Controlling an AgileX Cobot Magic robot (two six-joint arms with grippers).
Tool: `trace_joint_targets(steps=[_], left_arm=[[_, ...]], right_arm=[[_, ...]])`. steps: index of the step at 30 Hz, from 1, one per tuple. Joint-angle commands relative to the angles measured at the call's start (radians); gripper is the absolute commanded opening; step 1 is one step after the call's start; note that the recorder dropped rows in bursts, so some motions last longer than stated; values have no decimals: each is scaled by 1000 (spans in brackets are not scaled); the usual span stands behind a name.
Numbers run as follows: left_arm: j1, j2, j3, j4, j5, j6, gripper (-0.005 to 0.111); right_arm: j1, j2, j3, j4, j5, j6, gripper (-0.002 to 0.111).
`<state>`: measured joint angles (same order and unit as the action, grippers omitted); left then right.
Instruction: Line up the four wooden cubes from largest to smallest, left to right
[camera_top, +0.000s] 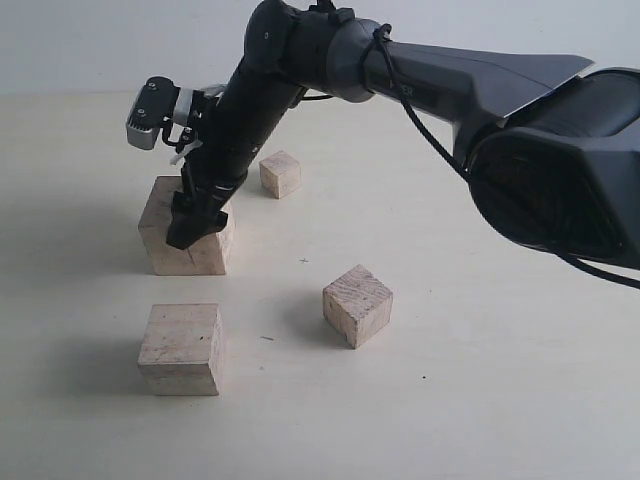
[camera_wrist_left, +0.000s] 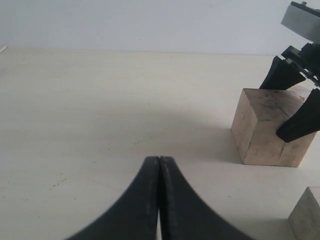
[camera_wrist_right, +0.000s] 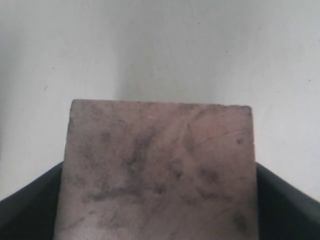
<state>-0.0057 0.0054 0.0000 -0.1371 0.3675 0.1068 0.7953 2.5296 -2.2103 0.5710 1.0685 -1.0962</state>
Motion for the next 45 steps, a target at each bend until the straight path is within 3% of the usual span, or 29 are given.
trace_joint_targets(steps=[1, 21, 28, 34, 45], left_arm=[[-5, -5, 0, 0, -11, 2, 0], [-5, -5, 0, 0, -11, 2, 0], [-5, -5, 0, 0, -11, 2, 0], [-5, -5, 0, 0, -11, 2, 0], [-5, -5, 0, 0, -11, 2, 0]], right_arm=[[-4, -12, -7, -6, -1, -32, 83], [-4, -50, -7, 27, 28, -51, 83], [-4, -98, -7, 48, 53, 103, 83], [-4, -189, -7, 39, 66, 113, 83], [-4, -240, 5, -267, 153, 466, 73]])
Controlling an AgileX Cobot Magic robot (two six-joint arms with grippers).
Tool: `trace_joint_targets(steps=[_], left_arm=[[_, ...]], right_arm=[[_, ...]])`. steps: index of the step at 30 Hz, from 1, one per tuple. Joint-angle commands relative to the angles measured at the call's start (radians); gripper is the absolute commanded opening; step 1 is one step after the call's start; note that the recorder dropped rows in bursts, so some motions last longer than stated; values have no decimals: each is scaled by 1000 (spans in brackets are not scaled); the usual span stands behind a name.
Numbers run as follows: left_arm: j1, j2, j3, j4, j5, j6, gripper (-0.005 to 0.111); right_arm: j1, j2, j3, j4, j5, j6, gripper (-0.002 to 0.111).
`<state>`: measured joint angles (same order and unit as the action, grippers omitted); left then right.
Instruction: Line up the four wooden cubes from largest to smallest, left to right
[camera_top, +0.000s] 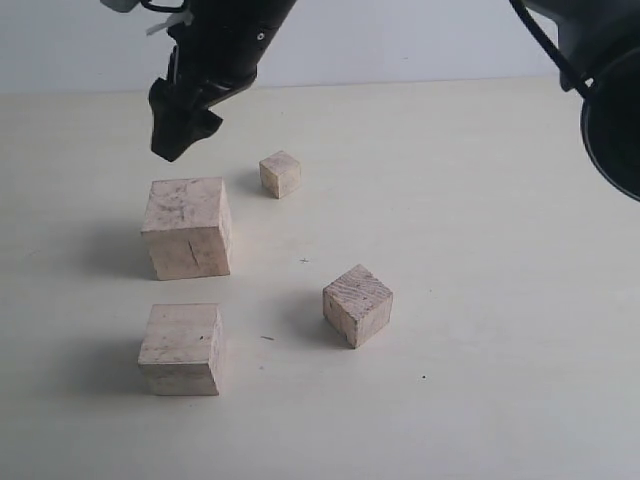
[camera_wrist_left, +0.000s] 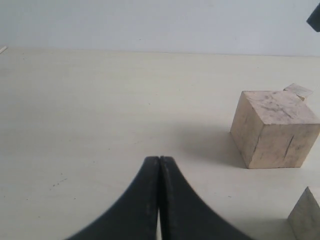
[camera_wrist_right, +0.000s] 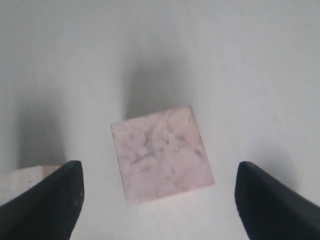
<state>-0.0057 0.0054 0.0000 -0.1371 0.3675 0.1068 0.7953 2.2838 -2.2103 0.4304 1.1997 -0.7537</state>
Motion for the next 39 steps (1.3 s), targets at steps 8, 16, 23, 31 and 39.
trace_joint_targets(steps=[8, 16, 23, 31, 39], left_arm=[[-5, -5, 0, 0, -11, 2, 0], [-5, -5, 0, 0, -11, 2, 0], [-5, -5, 0, 0, -11, 2, 0], [-5, -5, 0, 0, -11, 2, 0], [-5, -5, 0, 0, -11, 2, 0]], right_arm=[[-1, 8, 104, -83, 21, 389, 65], [90, 16, 111, 103, 21, 387, 50], [152, 94, 111, 100, 21, 387, 47], [161, 137, 111, 74, 16, 387, 47], [163, 143, 109, 78, -95, 387, 47]])
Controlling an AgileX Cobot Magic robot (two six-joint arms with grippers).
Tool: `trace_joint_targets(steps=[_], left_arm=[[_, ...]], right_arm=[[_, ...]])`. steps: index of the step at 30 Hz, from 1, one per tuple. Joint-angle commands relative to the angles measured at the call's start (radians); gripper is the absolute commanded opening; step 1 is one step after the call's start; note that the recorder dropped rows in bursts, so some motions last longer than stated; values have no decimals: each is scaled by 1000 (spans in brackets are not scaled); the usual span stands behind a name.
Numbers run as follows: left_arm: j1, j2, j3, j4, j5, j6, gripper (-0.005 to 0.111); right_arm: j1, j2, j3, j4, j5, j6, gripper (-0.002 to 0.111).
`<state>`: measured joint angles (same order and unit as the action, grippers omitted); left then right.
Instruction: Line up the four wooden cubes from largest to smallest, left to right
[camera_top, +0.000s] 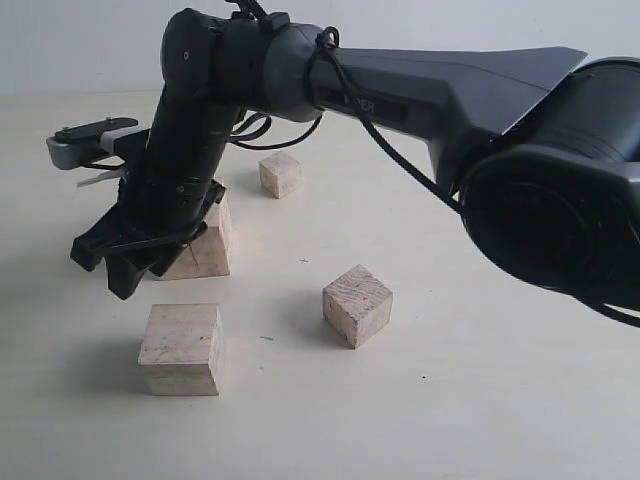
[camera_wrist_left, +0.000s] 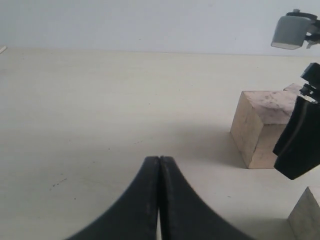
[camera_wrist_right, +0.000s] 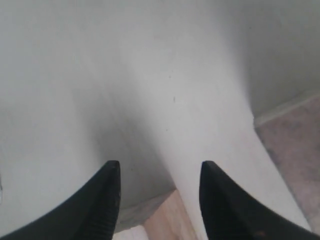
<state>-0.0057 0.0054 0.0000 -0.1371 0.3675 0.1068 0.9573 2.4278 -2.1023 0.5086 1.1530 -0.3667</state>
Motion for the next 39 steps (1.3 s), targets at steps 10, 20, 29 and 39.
trace_joint_targets(steps=[10, 20, 29, 39], left_arm=[[-5, -5, 0, 0, -11, 2, 0], [-5, -5, 0, 0, -11, 2, 0], [-5, -5, 0, 0, -11, 2, 0], [-5, -5, 0, 0, -11, 2, 0]], right_arm=[[1, -1, 1, 0, -110, 0, 47], [1, -1, 1, 0, -123, 0, 47], [1, -68, 1, 0, 68, 0, 47], [0, -279, 3, -79, 68, -190, 50]])
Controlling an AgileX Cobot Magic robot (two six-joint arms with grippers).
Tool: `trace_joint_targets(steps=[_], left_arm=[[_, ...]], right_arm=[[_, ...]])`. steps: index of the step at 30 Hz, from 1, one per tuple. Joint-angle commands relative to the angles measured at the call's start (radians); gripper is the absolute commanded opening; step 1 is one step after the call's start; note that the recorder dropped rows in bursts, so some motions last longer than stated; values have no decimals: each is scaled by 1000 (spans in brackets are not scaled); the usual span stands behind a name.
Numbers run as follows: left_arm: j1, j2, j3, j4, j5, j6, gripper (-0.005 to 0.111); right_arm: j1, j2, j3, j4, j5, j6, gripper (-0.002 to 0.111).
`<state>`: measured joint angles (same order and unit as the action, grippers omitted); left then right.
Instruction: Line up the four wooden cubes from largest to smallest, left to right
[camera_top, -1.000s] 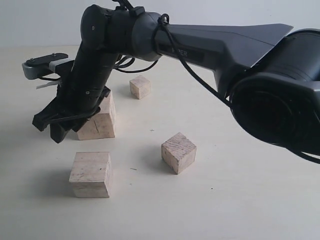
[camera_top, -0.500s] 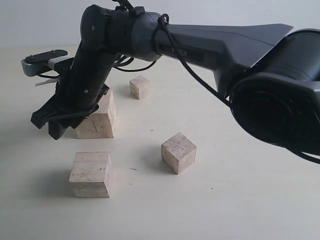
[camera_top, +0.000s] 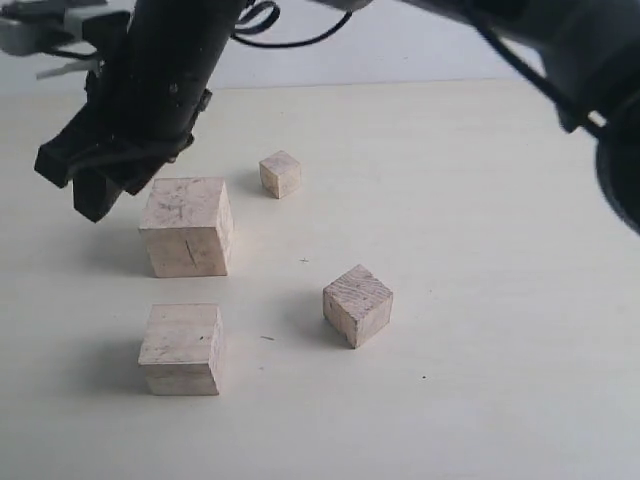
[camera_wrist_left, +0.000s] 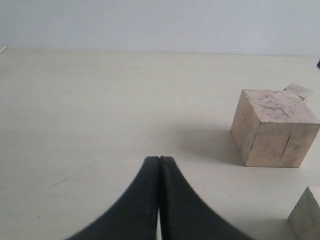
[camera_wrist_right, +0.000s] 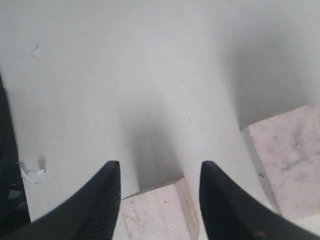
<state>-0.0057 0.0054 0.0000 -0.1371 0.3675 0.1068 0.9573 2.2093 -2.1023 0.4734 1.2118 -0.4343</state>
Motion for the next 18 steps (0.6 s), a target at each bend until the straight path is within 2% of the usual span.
trace_joint_targets(steps=[1, 3, 5, 8, 12, 18], left_arm=[[-5, -5, 0, 0, -11, 2, 0], [-5, -5, 0, 0, -11, 2, 0], [-5, -5, 0, 0, -11, 2, 0], [-5, -5, 0, 0, -11, 2, 0], [-5, -5, 0, 0, -11, 2, 0], [-5, -5, 0, 0, -11, 2, 0]], right_arm=[[0, -72, 3, -91, 9, -152, 58], [0, -75, 3, -173, 9, -152, 74], [-2, -79, 38, -218, 9, -152, 81], [-11, -104, 136, -221, 9, -163, 82], [-11, -197, 280, -219, 9, -273, 82], [-11, -308, 465, -198, -231, -285, 82]])
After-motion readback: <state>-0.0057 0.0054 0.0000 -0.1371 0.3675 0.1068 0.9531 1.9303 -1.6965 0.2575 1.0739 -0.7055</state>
